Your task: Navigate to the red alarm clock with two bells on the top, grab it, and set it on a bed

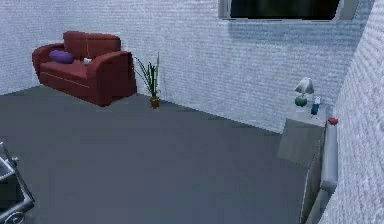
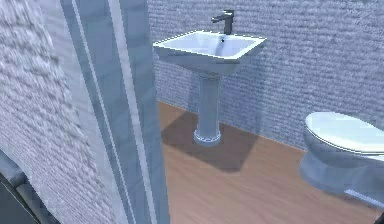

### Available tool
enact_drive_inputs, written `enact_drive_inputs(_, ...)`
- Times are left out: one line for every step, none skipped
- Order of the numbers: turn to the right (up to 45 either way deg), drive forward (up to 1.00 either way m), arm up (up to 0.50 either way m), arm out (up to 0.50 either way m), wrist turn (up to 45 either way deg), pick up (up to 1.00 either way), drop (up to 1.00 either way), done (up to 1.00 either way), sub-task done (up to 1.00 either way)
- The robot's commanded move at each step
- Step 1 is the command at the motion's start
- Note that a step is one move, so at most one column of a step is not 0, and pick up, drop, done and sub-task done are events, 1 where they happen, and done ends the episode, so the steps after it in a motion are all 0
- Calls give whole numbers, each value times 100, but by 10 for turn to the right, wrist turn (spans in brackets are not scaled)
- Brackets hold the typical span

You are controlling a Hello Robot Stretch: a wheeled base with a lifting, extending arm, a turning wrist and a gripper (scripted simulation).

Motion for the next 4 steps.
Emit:
enact_drive_inputs(-240,0,0,0,0,0,0,0,0)
enact_drive_inputs(-450,0,0,0,0,0,0,0,0)
enact_drive_inputs(-450,0,0,0,0,0,0,0,0)
enact_drive_inputs(-330,0,0,0,0,0,0,0,0)
